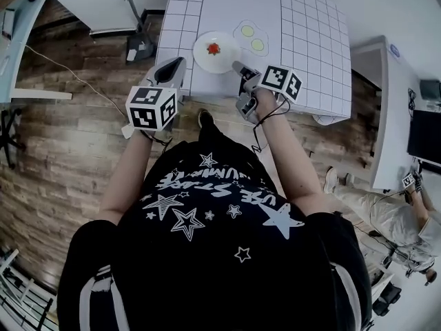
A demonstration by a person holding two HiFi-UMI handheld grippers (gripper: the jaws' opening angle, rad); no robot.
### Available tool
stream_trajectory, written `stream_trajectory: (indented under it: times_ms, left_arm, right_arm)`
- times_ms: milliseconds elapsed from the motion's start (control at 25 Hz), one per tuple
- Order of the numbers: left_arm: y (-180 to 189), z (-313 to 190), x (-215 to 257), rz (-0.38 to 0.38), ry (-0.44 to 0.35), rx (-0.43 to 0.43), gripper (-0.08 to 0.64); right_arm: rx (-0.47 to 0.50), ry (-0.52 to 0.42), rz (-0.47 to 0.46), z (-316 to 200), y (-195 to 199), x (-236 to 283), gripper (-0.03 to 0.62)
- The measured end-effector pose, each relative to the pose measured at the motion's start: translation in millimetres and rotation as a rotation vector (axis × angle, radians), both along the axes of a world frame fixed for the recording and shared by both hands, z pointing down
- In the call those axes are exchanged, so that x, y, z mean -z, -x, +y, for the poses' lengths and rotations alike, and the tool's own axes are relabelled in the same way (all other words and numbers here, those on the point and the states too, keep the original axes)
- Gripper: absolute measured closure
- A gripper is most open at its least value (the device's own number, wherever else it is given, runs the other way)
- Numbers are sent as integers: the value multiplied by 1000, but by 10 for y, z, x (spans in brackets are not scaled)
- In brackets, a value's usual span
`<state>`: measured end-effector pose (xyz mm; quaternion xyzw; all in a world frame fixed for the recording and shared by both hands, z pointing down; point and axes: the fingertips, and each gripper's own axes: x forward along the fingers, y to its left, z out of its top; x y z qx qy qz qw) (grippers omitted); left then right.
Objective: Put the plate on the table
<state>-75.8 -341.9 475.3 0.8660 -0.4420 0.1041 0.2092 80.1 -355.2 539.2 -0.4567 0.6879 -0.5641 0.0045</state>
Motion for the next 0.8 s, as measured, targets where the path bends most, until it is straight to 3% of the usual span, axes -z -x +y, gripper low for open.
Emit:
stream_trajectory:
  times_ms: [360,800]
  left_arm:
    - [90,433,146,9,-36,-59,551]
    - [82,843,165,38,-29,-148,551]
  right_arm:
    - [-27,-105,-79,454,177,321,574]
    - [-80,-160,-87,1184,218,506,575]
